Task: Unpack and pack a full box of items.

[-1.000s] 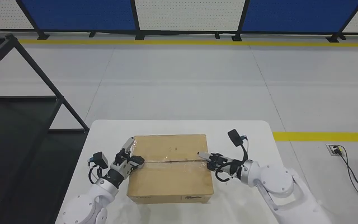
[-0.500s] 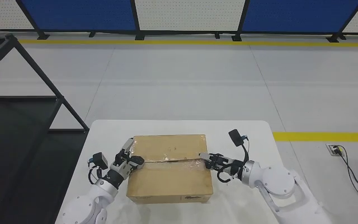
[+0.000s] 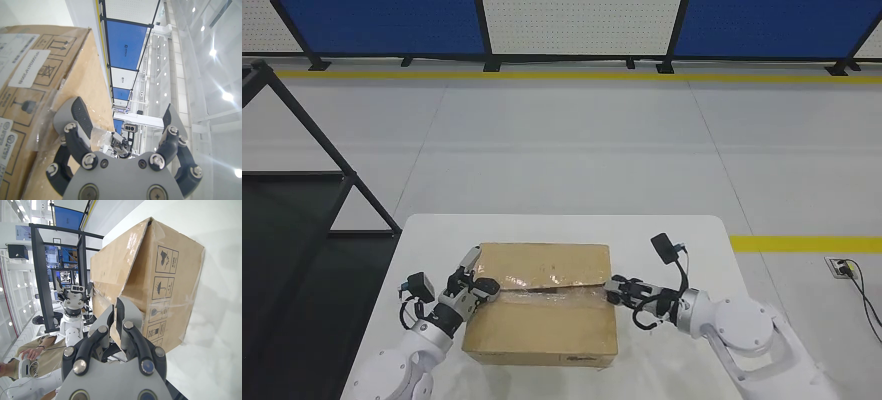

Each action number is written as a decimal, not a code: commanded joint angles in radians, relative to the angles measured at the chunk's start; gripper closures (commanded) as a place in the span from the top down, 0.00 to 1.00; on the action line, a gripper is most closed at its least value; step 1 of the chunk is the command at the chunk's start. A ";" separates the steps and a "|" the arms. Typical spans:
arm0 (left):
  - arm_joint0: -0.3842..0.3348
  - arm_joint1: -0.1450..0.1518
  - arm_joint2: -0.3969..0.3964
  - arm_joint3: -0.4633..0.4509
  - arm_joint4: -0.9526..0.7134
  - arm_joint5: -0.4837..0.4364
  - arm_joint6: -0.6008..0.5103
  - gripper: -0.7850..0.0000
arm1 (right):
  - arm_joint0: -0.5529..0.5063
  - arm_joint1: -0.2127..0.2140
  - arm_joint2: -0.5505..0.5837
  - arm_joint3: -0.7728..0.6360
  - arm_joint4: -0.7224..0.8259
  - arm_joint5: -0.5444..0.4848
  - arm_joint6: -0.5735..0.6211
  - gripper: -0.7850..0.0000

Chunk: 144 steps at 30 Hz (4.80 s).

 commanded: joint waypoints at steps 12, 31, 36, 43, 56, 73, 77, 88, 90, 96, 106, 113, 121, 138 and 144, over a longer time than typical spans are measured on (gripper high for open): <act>-0.002 0.000 0.005 -0.001 0.003 0.004 -0.001 1.00 | -0.049 0.009 0.040 -0.024 0.053 0.020 0.022 0.49; -0.003 -0.001 0.008 0.002 0.003 0.000 0.000 1.00 | -0.040 0.013 0.023 -0.027 0.121 0.132 0.064 0.54; -0.001 -0.001 0.006 0.002 0.001 -0.001 0.000 1.00 | -0.027 0.012 0.007 -0.022 0.122 0.137 0.062 0.49; 0.002 -0.001 0.003 -0.001 -0.001 -0.004 0.000 1.00 | -0.002 0.008 -0.024 -0.006 0.124 0.145 0.049 0.45; 0.007 -0.001 0.000 -0.004 -0.004 -0.005 -0.001 1.00 | 0.001 0.009 -0.036 -0.020 0.107 0.126 0.015 0.00; 0.018 0.000 -0.003 -0.012 -0.002 -0.010 -0.001 1.00 | -0.041 0.015 -0.024 -0.120 0.045 -0.124 -0.052 0.00; 0.020 0.000 -0.006 -0.015 -0.004 -0.011 0.001 1.00 | -0.039 0.012 -0.026 -0.118 0.054 -0.140 -0.073 0.00; 0.020 0.000 -0.012 -0.012 -0.007 -0.009 -0.003 1.00 | -0.016 0.007 -0.037 -0.099 0.058 -0.142 -0.079 0.00; 0.019 0.000 -0.011 -0.010 -0.008 -0.008 -0.004 1.00 | -0.026 0.007 -0.032 -0.113 0.059 -0.169 -0.088 0.00; 0.016 0.000 -0.008 -0.010 -0.005 -0.008 -0.004 1.00 | -0.055 0.009 -0.014 -0.140 0.062 -0.232 -0.110 0.00; 0.015 0.000 -0.008 -0.008 -0.010 -0.006 0.001 1.00 | -0.047 0.009 -0.013 -0.112 0.046 -0.175 -0.096 0.00; 0.011 -0.001 -0.005 -0.006 -0.008 -0.005 0.000 1.00 | -0.028 0.008 -0.026 -0.089 0.031 -0.106 -0.072 0.00; 0.010 -0.001 -0.003 -0.005 -0.006 -0.006 -0.001 1.00 | -0.019 0.008 -0.031 -0.076 -0.001 -0.052 -0.073 0.00; 0.016 -0.001 -0.006 -0.028 -0.009 -0.009 -0.003 1.00 | 0.005 0.003 -0.054 -0.045 -0.007 0.061 -0.058 0.00; 0.023 0.000 -0.009 -0.059 -0.008 -0.008 -0.011 1.00 | 0.013 0.001 -0.062 -0.039 -0.007 0.071 -0.058 0.00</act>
